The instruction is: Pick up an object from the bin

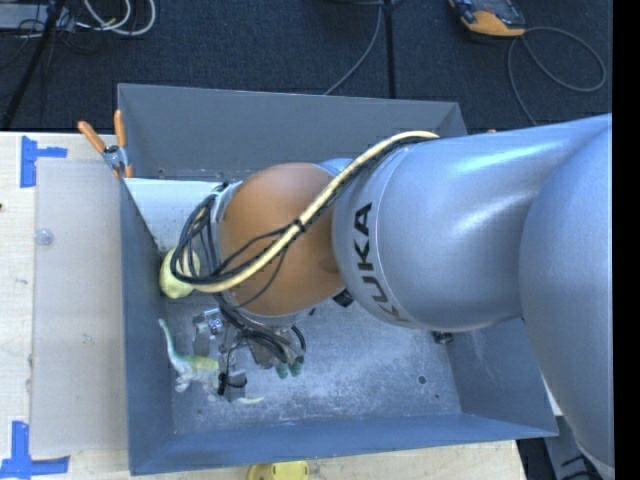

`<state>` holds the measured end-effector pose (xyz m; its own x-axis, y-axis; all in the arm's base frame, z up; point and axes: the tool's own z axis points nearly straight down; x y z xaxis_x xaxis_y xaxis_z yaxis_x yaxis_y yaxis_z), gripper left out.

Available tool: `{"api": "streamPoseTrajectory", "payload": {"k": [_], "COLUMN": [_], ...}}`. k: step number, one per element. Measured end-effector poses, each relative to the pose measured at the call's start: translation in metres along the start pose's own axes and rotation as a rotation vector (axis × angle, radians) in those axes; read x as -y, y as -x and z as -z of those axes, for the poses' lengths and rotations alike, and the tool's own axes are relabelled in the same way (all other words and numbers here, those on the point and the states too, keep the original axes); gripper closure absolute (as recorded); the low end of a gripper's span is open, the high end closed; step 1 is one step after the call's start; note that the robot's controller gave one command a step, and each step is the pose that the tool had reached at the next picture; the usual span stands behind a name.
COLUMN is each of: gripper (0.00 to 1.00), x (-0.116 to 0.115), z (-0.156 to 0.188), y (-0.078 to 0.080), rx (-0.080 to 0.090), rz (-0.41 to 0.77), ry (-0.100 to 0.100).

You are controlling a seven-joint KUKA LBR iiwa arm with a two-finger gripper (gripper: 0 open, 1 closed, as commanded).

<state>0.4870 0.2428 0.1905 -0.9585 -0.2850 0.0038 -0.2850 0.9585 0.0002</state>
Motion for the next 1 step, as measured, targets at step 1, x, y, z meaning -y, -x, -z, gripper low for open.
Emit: {"api": "streamPoseTrajectory", "payload": {"k": [1], "gripper": [1.0], "x": [0.0083], "z": [0.1259], "y": [0.0009], "rx": [0.0], "rz": [-0.011], "ry": [0.0]}}
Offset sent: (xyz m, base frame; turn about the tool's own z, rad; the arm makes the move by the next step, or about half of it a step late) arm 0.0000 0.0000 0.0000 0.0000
